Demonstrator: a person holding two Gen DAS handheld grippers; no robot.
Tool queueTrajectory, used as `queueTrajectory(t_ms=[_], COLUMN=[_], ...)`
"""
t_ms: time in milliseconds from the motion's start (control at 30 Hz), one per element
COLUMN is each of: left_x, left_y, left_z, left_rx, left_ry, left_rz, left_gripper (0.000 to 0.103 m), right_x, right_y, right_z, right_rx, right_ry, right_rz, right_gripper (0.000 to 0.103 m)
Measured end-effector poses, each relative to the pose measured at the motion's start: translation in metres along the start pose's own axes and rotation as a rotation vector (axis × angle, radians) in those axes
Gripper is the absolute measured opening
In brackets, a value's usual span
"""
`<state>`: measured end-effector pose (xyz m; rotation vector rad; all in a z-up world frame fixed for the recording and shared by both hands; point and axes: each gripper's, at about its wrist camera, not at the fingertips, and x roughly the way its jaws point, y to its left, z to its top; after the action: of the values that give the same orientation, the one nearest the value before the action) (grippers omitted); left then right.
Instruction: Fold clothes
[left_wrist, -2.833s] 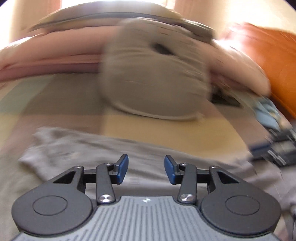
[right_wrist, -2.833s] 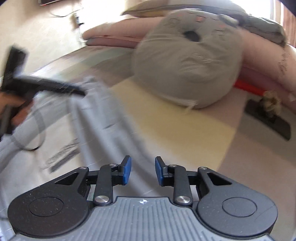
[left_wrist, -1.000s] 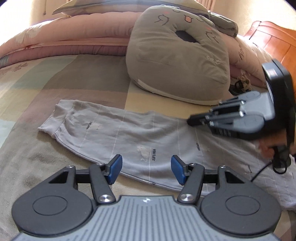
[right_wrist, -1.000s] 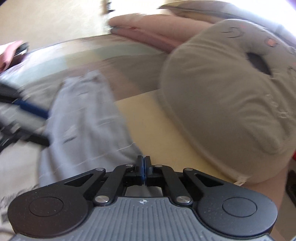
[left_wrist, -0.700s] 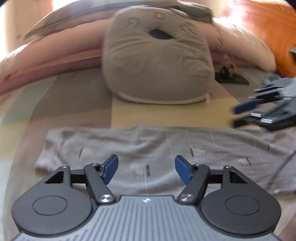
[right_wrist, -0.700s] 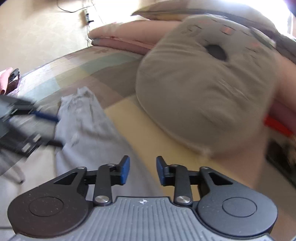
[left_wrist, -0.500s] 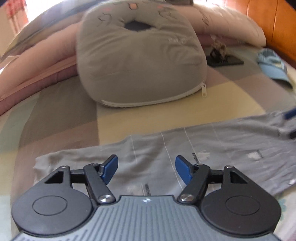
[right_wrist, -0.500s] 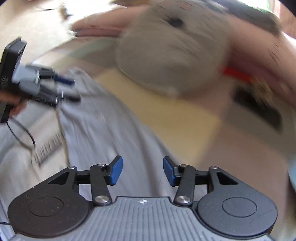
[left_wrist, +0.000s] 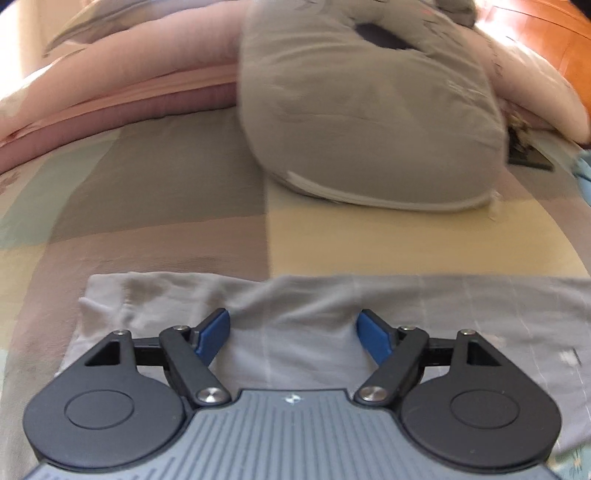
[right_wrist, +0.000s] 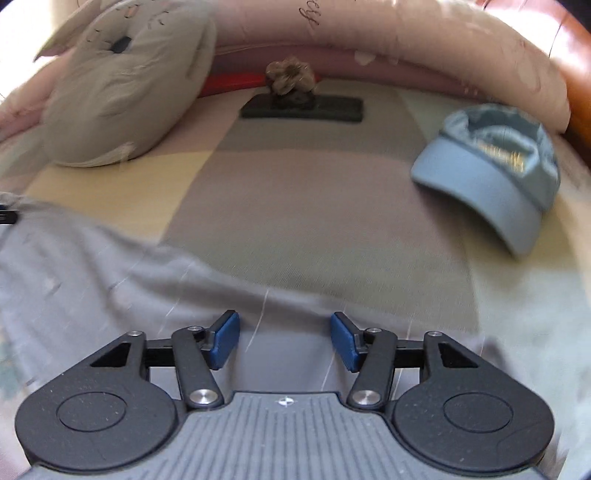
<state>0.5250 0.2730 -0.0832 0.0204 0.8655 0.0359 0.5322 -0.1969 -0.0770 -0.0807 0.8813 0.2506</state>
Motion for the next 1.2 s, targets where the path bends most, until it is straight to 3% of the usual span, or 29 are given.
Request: queueTrajectory(t_ms=[67,167,233,367,400,533,600,700,733,833,900,1000,1067,1133,1200], left_x=[-0.004,-0.014,-0.015,-0.006,-0.006,-0.007,-0.007,-0.01,-0.012,-0.011,-0.005,-0.001,-0.001,-0.005,-0.015], left_y=[0.0,-0.004,-0.002,0.007,0.01,0.023,0.03,0.03,0.027,0.014,0.01,0.021,0.029,0.033,0.022], left_z=[0.002,0.001,-0.001,-0.004,-0.004,-0.006,-0.006,-0.004,-0.003,-0.001,-0.002,-0.002,0.0,0.002,0.002], left_rx=[-0.015,0.038,0.059,0.026,0.012,-0.042,-0.069,-0.078,-0.066,0.003,0.025,-0.028,-0.051,-0.063,-0.005], left_ry=[0.005,-0.013,-0.002,0.03,0.031,0.033,0.034,0.033,0.03,0.025,0.044,0.039,0.031,0.04,0.022], left_rz=[0.026,0.028,0.012,0.008,0.015,0.043,0.057,0.079,0.076,0.015,0.032,0.066,0.151,0.189,0.187], left_gripper=[0.076,0.076,0.076,0.079,0.079,0.083,0.082,0.079,0.079,0.081,0.083,0.084,0.084,0.082,0.08], right_x=[0.006,-0.013,-0.025,-0.009,-0.004,-0.003,-0.01,-0.024,-0.03,-0.042,-0.043,-0.024,-0.019,-0.015,-0.024], right_y=[-0.008,-0.011,-0.005,0.011,0.016,0.01,-0.01,-0.027,-0.029,-0.02,-0.009,-0.001,-0.002,-0.004,-0.013], right_z=[0.009,0.015,0.014,0.008,0.006,0.002,-0.002,0.001,0.001,0.001,-0.001,-0.006,-0.005,-0.004,-0.003], right_rx=[0.04,0.086,0.098,0.175,0.174,0.131,0.178,0.23,0.234,0.24,0.21,0.19,0.162,0.132,0.169], right_ry=[0.014,-0.002,-0.005,0.087,0.094,0.048,0.042,0.066,0.061,0.068,0.089,0.123,0.097,0.067,0.071], right_rz=[-0.052,-0.061,-0.01,0.165,0.171,0.1,0.096,-0.067,-0.086,-0.003,0.035,0.008,-0.061,-0.133,-0.08], right_gripper=[0.078,0.077,0.077,0.077,0.079,0.076,0.065,0.067,0.068,0.075,0.078,0.08,0.082,0.084,0.084])
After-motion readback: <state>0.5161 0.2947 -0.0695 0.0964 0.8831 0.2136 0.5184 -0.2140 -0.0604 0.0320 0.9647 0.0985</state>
